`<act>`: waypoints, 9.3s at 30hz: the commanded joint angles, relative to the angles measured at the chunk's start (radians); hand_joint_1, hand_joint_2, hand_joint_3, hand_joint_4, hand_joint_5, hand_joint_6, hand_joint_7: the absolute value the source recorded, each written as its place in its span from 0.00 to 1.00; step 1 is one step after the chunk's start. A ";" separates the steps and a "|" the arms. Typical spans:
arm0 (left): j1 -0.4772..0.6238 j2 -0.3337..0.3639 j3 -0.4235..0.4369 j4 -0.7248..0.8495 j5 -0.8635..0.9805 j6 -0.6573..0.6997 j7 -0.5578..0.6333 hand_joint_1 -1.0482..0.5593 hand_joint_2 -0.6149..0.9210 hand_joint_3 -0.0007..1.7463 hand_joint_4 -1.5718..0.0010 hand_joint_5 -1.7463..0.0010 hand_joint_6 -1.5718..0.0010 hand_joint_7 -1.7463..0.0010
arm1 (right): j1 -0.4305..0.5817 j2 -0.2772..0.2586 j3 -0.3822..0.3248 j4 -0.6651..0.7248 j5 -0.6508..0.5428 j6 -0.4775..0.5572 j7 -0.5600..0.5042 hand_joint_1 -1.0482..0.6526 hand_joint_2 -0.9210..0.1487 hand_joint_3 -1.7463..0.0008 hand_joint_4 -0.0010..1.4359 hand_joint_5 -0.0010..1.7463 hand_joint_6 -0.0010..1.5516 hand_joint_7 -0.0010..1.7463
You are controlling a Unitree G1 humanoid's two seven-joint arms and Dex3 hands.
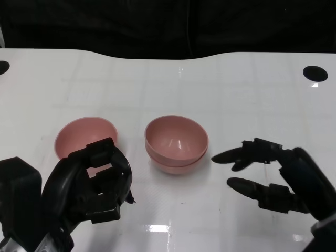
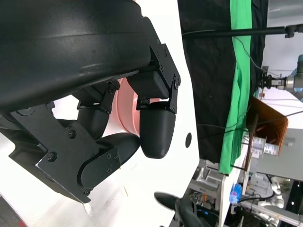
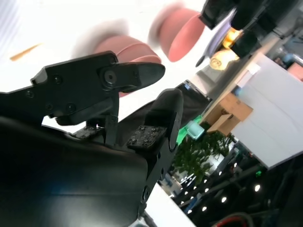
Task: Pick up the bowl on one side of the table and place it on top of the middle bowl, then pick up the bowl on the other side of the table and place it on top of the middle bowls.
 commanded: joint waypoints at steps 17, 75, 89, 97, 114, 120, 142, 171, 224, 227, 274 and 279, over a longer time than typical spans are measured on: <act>0.009 0.076 -0.003 0.128 0.345 -0.483 0.067 0.43 1.00 0.09 0.73 0.56 0.65 0.88 | 0.100 0.097 -0.064 -0.091 0.344 0.342 0.215 0.59 0.55 0.12 0.67 0.99 0.57 0.83; -0.362 0.303 -0.383 0.523 1.322 -0.140 0.180 0.39 0.98 0.03 0.50 0.88 0.57 0.97 | 0.101 0.177 -0.108 -0.179 0.380 0.596 0.229 0.58 0.62 0.04 0.66 1.00 0.54 0.92; -0.481 0.336 -0.438 0.753 1.241 -0.317 0.352 0.51 0.99 0.04 0.50 0.00 0.56 0.16 | 0.097 0.187 -0.106 -0.178 0.363 0.605 0.215 0.57 0.61 0.06 0.65 1.00 0.55 0.90; -0.517 0.360 -0.427 0.741 1.244 -0.348 0.462 0.51 1.00 0.07 0.46 0.00 0.55 0.18 | 0.089 0.198 -0.106 -0.176 0.355 0.618 0.200 0.58 0.61 0.06 0.65 1.00 0.55 0.90; -0.544 0.374 -0.394 0.484 1.212 -0.381 0.437 0.49 1.00 0.01 0.44 0.00 0.45 0.34 | 0.106 0.199 -0.100 -0.193 0.342 0.600 0.203 0.57 0.62 0.05 0.65 1.00 0.54 0.90; -0.549 0.359 -0.406 0.412 1.220 -0.399 0.413 0.48 0.99 0.09 0.43 0.00 0.52 0.15 | 0.108 0.199 -0.110 -0.198 0.355 0.611 0.210 0.57 0.61 0.05 0.65 1.00 0.54 0.90; -0.568 0.286 -0.501 0.406 1.223 -0.461 0.291 0.47 0.99 0.01 0.45 0.03 0.32 0.55 | 0.113 0.203 -0.098 -0.204 0.338 0.611 0.204 0.57 0.62 0.05 0.65 1.00 0.55 0.89; -0.586 0.272 -0.607 0.516 1.235 -0.413 0.031 0.22 1.00 0.12 0.84 0.97 0.81 1.00 | 0.111 0.201 -0.100 -0.202 0.344 0.615 0.204 0.57 0.61 0.06 0.65 1.00 0.54 0.90; -0.215 0.399 -0.278 0.134 1.035 -0.613 0.327 0.28 1.00 0.07 0.80 0.83 0.77 0.96 | 0.116 0.203 -0.082 -0.202 0.320 0.594 0.193 0.58 0.61 0.07 0.65 1.00 0.55 0.89; -0.209 0.393 -0.265 0.136 1.035 -0.631 0.322 0.28 1.00 0.06 0.80 0.82 0.77 0.96 | 0.116 0.205 -0.083 -0.201 0.318 0.593 0.194 0.58 0.61 0.07 0.65 1.00 0.55 0.88; 0.112 0.035 -0.018 -0.013 -0.118 -0.322 0.072 0.61 0.61 0.90 0.38 0.00 0.45 0.06 | 0.105 0.186 -0.100 -0.206 0.312 0.578 0.216 0.58 0.57 0.12 0.63 0.99 0.56 0.84; 0.112 0.023 -0.003 -0.031 -0.131 -0.284 0.074 0.60 0.61 0.90 0.37 0.00 0.45 0.05 | 0.107 0.189 -0.104 -0.208 0.314 0.584 0.214 0.58 0.57 0.12 0.63 1.00 0.56 0.84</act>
